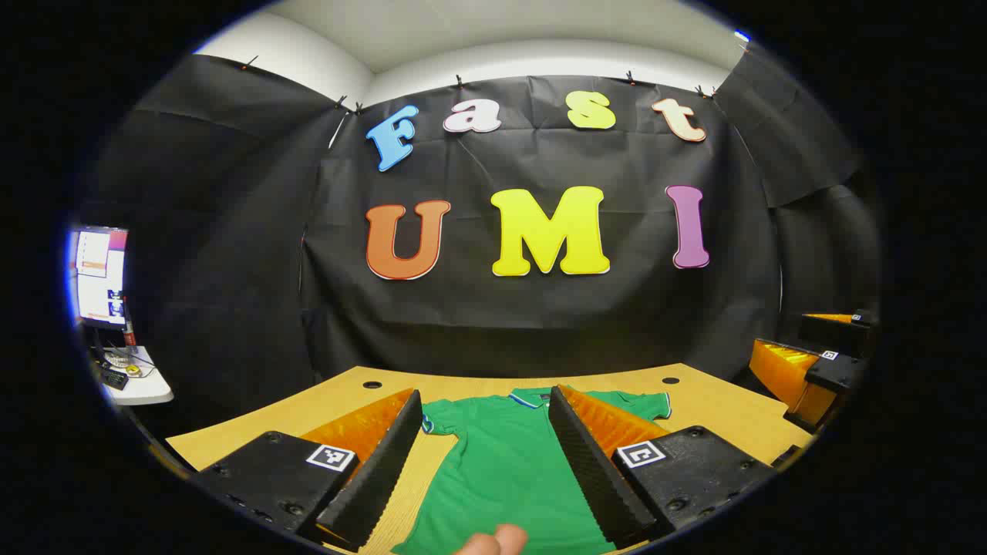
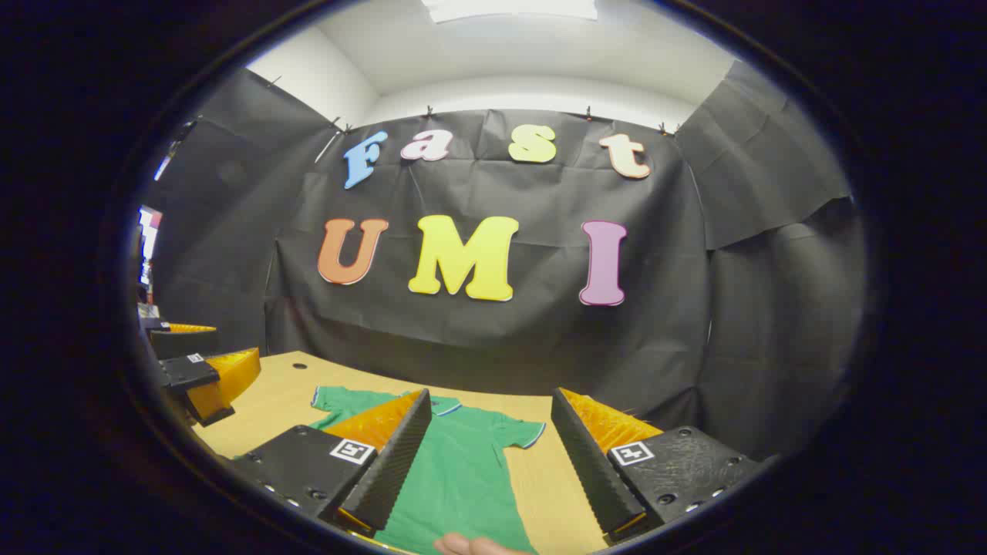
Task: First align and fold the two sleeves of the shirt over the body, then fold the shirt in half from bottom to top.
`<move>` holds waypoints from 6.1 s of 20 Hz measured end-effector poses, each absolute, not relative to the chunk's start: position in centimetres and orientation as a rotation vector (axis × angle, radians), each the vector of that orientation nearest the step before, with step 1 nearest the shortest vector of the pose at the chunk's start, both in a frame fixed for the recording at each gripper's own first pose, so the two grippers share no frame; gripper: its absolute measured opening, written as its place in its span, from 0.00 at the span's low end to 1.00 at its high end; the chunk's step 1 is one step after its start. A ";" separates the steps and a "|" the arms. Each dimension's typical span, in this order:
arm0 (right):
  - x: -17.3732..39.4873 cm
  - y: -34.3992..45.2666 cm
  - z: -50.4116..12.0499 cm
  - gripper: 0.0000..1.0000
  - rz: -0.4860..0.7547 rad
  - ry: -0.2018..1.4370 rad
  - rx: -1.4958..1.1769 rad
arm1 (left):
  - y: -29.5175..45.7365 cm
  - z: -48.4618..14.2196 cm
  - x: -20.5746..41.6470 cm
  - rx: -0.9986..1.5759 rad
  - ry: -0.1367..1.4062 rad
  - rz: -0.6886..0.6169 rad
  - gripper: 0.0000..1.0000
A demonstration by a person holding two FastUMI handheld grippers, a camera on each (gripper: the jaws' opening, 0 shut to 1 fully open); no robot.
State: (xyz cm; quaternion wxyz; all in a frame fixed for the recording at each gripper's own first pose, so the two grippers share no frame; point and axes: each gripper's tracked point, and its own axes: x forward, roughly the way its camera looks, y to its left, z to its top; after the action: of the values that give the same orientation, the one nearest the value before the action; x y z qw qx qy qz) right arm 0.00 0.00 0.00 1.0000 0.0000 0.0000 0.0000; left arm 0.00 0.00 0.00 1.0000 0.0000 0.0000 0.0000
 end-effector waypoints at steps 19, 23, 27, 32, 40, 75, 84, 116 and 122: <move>1.1 -0.8 -2.6 0.94 -0.024 0.064 0.033 | -0.3 -0.1 0.1 0.010 0.013 -0.038 1.00; 1.1 -0.7 -3.2 0.96 -0.030 0.073 0.028 | -0.4 -0.5 0.3 0.009 0.023 -0.037 1.00; 1.6 -0.7 -3.6 0.96 -0.027 0.081 0.018 | -0.4 -1.0 0.4 -0.005 0.044 -0.028 1.00; 1.9 -0.4 -4.6 0.95 -0.016 0.103 0.006 | -0.3 -1.7 1.2 -0.022 0.062 -0.019 1.00; 3.2 -1.1 -4.4 0.95 -0.020 0.088 -0.014 | -1.3 -2.0 1.0 -0.013 0.062 -0.052 1.00; 34.1 -8.4 -27.3 0.52 -0.158 0.710 0.243 | 0.4 -7.7 4.5 0.049 0.161 0.048 1.00; 34.8 -7.3 -25.9 0.07 -0.065 0.680 0.141 | 0.9 -8.4 4.9 0.033 0.184 0.056 1.00; 19.6 4.6 -4.5 0.97 0.227 0.190 -0.055 | 8.7 -6.1 7.2 -0.091 0.201 0.231 1.00; 12.0 -0.2 -5.2 0.95 0.171 0.107 -0.061 | 10.4 -3.8 14.8 -0.141 0.263 0.223 1.00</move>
State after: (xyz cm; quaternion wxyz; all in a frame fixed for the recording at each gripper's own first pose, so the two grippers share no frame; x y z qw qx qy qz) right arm 12.02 -0.22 -5.16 0.9944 -0.0303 0.0535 0.0854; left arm 14.76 10.36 -3.82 0.9827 -0.0702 0.1308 0.1109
